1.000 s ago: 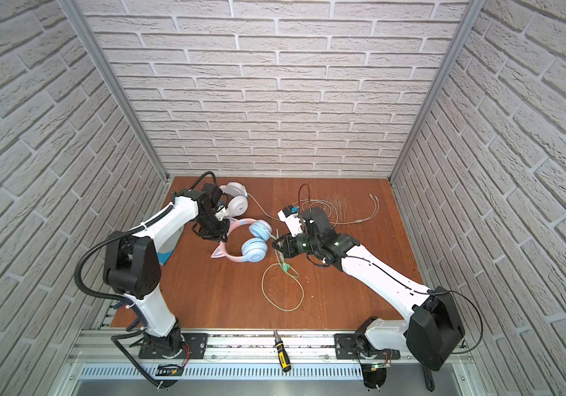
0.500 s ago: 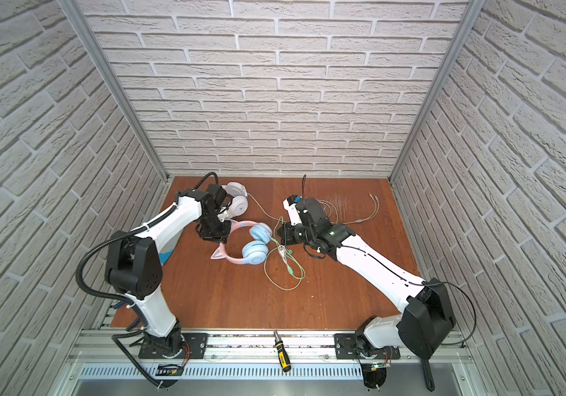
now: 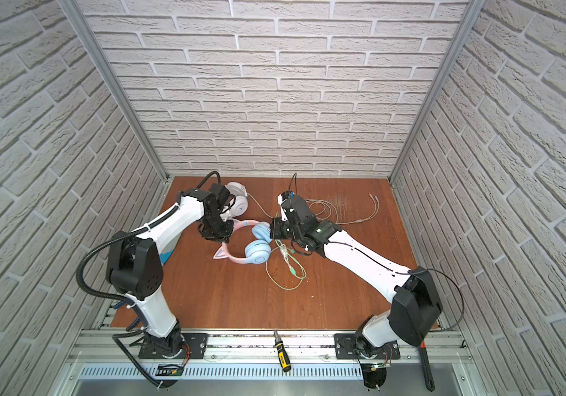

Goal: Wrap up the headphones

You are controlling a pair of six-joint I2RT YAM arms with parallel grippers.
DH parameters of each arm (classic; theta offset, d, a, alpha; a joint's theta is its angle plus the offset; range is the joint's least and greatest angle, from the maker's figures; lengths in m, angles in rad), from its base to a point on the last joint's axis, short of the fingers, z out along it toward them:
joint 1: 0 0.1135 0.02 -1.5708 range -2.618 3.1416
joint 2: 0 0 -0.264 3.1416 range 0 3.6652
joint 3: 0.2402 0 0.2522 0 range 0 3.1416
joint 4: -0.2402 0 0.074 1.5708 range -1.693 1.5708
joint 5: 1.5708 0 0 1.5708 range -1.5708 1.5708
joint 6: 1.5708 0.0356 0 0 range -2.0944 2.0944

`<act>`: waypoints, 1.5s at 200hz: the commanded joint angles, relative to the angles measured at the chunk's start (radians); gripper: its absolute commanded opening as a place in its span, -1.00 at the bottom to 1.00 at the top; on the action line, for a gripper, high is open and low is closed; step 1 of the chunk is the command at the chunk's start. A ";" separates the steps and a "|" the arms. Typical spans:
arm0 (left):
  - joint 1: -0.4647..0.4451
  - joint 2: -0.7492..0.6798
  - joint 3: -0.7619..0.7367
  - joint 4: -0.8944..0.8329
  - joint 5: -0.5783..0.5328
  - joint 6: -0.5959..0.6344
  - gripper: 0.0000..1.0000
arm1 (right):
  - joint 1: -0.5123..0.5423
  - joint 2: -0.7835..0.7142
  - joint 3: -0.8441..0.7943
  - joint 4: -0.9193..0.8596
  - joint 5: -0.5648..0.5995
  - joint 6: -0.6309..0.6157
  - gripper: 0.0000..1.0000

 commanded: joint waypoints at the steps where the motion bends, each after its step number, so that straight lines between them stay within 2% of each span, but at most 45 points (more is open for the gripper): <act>1: -0.011 -0.033 0.010 0.002 0.010 -0.016 -1.00 | 0.016 0.032 0.049 0.096 0.027 0.051 -0.85; 26: -0.011 -0.037 0.008 0.010 -0.003 -0.029 -1.00 | 0.022 0.063 0.057 0.143 -0.014 0.107 -0.84; 98: -0.010 -0.031 0.014 0.047 -0.030 -0.110 -1.00 | 0.067 0.116 0.038 0.247 -0.041 0.245 -0.82; 198: -0.018 -0.039 -0.007 0.079 0.008 -0.127 -1.00 | 0.107 0.206 0.023 0.456 0.086 0.339 -0.81; 241: -0.023 -0.042 -0.022 0.096 0.025 -0.126 -1.00 | 0.113 0.251 0.044 0.521 0.127 0.338 -0.81; 300: -0.040 -0.075 -0.045 0.115 0.039 -0.066 -1.00 | 0.109 0.293 0.072 0.494 0.176 0.332 -0.54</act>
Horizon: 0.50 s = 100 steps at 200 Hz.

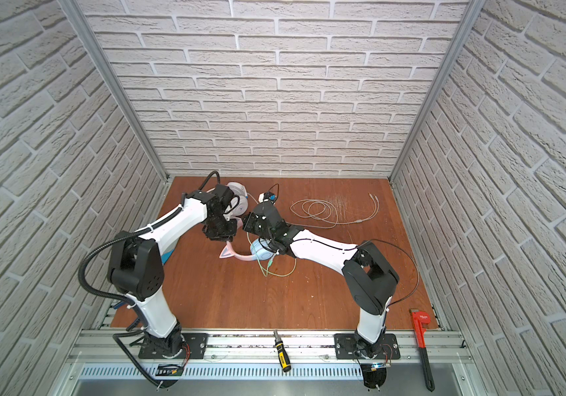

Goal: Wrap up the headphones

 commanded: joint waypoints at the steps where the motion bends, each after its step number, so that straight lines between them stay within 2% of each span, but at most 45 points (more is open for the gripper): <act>1: -0.009 -0.072 -0.015 0.035 0.050 0.042 -1.00 | 0.003 -0.002 0.030 0.042 0.046 -0.012 -0.54; 45: -0.008 -0.084 -0.029 0.025 0.051 0.076 -1.00 | -0.011 -0.008 0.043 -0.001 0.025 -0.027 -0.28; 100: -0.006 -0.076 -0.016 -0.001 0.063 0.119 -1.00 | -0.061 -0.057 0.013 -0.081 -0.015 -0.041 -0.14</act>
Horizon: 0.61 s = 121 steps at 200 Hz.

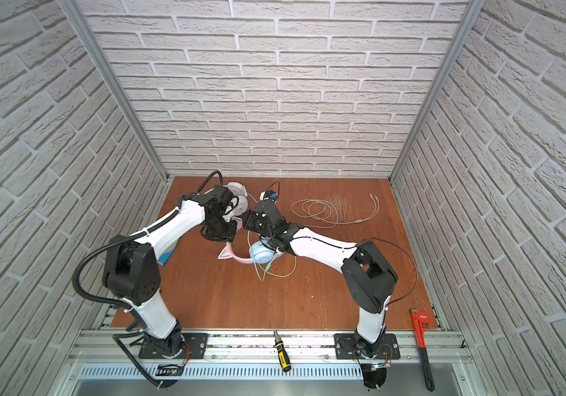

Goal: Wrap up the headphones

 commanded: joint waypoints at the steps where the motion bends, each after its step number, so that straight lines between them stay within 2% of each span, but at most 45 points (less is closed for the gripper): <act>1: -0.003 -0.037 0.008 -0.011 0.046 0.039 -1.00 | -0.031 -0.061 -0.012 -0.037 -0.017 -0.016 -0.13; 71: 0.003 -0.045 0.016 -0.037 0.063 0.108 -1.00 | -0.096 -0.056 0.016 -0.106 -0.171 -0.024 0.16; 121: 0.010 -0.049 0.012 -0.035 0.086 0.118 -1.00 | -0.120 -0.062 0.023 -0.166 -0.261 -0.058 0.22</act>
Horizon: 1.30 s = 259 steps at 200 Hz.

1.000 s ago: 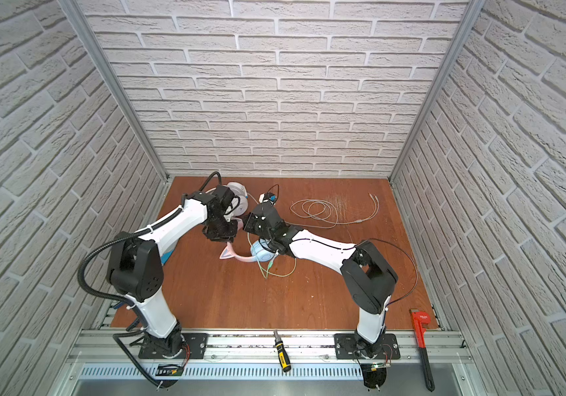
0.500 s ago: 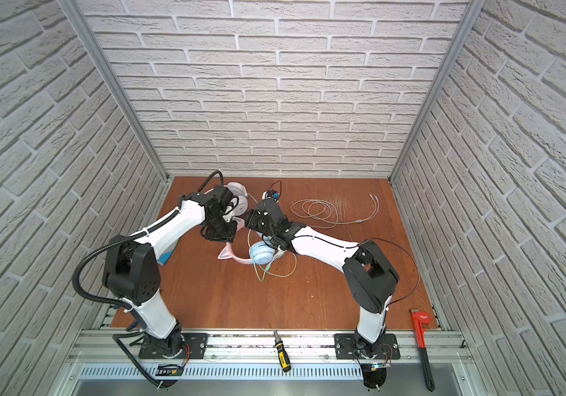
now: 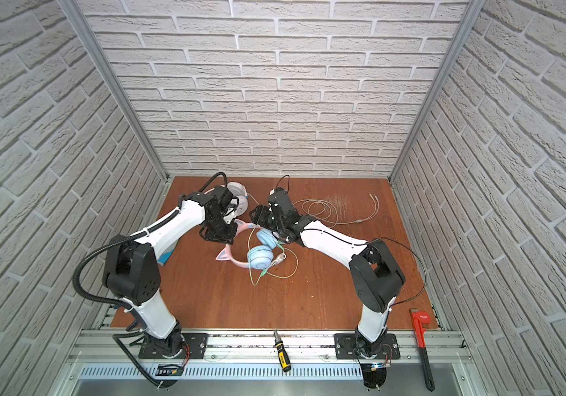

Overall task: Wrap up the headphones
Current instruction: 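Pull the green cable back away from the headphone with the right gripper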

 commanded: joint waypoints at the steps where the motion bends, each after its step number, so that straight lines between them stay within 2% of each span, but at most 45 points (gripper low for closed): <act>1: 0.008 -0.049 0.012 -0.007 0.066 0.026 -1.00 | -0.012 -0.034 0.019 -0.047 -0.059 -0.042 0.23; 12: 0.012 -0.051 0.008 -0.012 0.068 0.033 -1.00 | -0.019 -0.040 0.021 -0.071 -0.074 -0.065 0.29; 39: 0.016 -0.053 0.005 -0.020 0.071 0.048 -1.00 | -0.049 -0.050 0.016 -0.115 -0.122 -0.091 0.63; 53: 0.018 -0.054 0.007 -0.023 0.075 0.055 -1.00 | -0.067 -0.054 0.011 -0.121 -0.150 -0.098 0.69; 121: 0.046 -0.064 0.008 -0.050 0.101 0.112 -1.00 | -0.140 -0.129 0.000 -0.179 -0.221 -0.264 0.68; 179: 0.077 -0.082 0.075 -0.117 0.144 0.190 -1.00 | -0.249 -0.247 -0.144 -0.182 -0.242 -0.427 0.61; 213: 0.083 -0.068 0.117 -0.146 0.143 0.202 -1.00 | -0.251 -0.224 -0.160 -0.306 -0.272 -0.566 0.57; 259: 0.085 -0.075 0.124 -0.141 0.156 0.186 -1.00 | -0.251 -0.227 -0.324 -0.268 -0.299 -0.538 0.56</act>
